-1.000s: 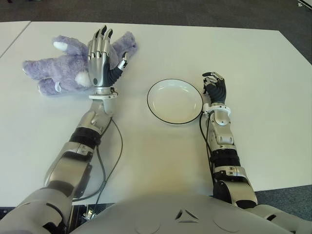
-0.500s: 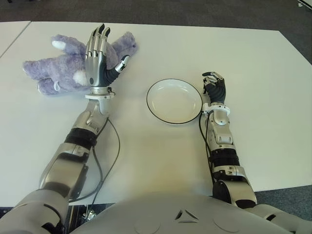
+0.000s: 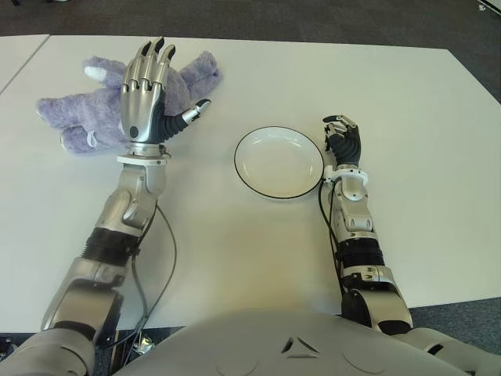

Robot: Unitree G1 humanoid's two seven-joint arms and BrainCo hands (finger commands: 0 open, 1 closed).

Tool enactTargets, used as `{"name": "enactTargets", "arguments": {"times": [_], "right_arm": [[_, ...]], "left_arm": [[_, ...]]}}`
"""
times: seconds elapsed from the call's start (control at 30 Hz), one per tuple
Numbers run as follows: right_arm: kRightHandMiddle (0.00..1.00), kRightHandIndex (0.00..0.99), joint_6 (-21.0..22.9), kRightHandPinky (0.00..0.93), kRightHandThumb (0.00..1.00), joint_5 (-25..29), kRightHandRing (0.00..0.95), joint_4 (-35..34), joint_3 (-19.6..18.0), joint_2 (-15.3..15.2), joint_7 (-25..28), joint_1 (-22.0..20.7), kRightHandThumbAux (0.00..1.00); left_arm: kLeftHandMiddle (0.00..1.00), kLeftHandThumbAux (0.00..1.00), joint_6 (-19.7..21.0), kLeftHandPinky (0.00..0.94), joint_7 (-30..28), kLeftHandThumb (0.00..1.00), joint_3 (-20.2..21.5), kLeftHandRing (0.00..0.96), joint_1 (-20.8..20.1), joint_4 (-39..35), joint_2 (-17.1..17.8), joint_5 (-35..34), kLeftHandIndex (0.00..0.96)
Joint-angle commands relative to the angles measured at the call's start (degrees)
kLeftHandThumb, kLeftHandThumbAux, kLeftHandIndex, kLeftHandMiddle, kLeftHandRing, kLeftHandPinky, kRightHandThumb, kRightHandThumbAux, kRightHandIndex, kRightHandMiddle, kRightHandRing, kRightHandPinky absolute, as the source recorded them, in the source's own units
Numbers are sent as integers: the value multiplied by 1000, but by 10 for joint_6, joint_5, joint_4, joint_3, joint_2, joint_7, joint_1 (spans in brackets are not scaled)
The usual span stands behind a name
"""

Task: Put the doll into the plate.

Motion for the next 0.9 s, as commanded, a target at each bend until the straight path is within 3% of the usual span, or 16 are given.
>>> {"name": "enactTargets", "arguments": {"times": [0.03, 0.27, 0.63, 0.9], "right_arm": [[812, 441, 21, 820, 706, 3, 820, 43, 3, 11, 8, 38, 718], [813, 441, 18, 810, 705, 4, 824, 47, 0, 10, 11, 38, 719], [809, 441, 14, 799, 704, 6, 822, 58, 1, 5, 27, 35, 719], [810, 441, 15, 815, 705, 6, 823, 63, -2, 6, 29, 32, 718]], "left_arm": [[0, 119, 30, 0, -29, 86, 18, 0, 24, -11, 28, 18, 0], [0, 118, 85, 0, -76, 118, 33, 0, 43, -44, 42, 31, 0], [0, 116, 236, 0, -160, 158, 30, 0, 68, -129, 18, 107, 0], [0, 114, 276, 0, -181, 132, 23, 0, 71, -141, 13, 141, 0]]}}
